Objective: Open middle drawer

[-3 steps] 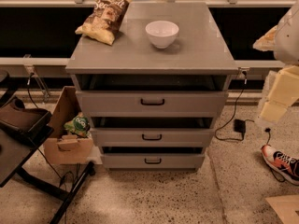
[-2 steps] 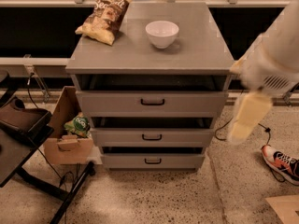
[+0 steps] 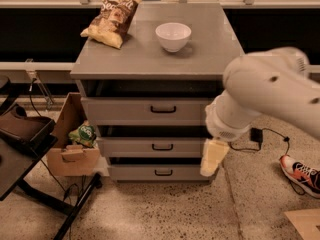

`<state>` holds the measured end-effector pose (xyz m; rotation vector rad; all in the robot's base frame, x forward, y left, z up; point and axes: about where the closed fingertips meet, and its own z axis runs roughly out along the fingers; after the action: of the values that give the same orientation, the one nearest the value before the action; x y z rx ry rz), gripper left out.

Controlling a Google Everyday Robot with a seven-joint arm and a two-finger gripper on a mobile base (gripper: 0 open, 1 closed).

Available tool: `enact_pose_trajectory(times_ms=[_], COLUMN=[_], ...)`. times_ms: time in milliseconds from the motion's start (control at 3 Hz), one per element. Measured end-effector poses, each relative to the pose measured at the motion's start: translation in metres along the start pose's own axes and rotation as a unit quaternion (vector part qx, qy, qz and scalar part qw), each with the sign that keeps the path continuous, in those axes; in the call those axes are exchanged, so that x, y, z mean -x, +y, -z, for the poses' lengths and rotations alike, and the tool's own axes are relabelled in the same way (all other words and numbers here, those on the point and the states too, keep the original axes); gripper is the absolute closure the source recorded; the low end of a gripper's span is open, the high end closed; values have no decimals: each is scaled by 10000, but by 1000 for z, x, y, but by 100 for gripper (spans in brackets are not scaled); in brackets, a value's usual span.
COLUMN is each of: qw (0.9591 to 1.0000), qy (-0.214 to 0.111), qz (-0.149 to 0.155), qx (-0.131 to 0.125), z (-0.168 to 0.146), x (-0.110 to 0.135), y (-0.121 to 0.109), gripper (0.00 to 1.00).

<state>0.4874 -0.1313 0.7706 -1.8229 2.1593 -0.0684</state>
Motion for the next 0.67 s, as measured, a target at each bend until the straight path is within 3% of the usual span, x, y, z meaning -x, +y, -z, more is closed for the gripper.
enact_pose_trajectory(times_ms=[333, 667], qw=[9995, 9995], qy=[-17, -15], qz=[319, 318], qx=[-86, -84], z=[-58, -58], x=[5, 5], y=[-11, -11], gripper=[0, 0])
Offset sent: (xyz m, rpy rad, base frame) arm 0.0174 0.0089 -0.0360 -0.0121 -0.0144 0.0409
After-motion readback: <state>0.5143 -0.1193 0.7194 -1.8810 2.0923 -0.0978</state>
